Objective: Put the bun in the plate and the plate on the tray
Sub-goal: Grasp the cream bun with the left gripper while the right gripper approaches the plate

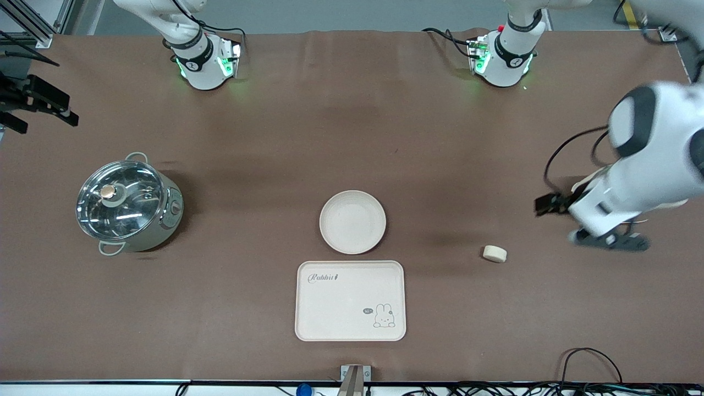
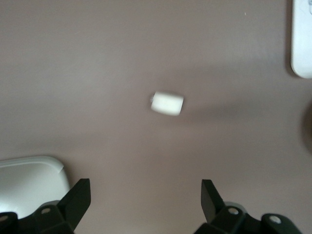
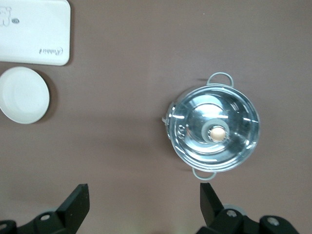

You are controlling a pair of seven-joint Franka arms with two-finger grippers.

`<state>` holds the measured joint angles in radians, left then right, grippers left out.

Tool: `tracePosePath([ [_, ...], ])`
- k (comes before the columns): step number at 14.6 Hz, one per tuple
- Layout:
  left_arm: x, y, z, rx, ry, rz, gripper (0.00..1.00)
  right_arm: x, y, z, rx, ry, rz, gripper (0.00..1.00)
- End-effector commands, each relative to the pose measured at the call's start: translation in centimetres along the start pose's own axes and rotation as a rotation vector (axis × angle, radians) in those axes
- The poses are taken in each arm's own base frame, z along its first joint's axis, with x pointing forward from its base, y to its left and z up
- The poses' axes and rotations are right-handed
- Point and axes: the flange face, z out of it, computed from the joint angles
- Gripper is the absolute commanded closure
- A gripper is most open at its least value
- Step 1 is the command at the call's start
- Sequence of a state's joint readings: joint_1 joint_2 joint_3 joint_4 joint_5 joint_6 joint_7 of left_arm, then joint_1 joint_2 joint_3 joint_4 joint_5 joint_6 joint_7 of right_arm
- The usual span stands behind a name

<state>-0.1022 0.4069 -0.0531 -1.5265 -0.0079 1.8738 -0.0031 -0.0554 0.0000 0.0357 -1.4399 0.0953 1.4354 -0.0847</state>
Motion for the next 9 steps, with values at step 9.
tracePosePath([
  [9,2.5,1.3,18.5,-0.046,0.048,0.008,0.00,11.2,-10.4,15.6,0.152,0.010,0.198,0.00],
])
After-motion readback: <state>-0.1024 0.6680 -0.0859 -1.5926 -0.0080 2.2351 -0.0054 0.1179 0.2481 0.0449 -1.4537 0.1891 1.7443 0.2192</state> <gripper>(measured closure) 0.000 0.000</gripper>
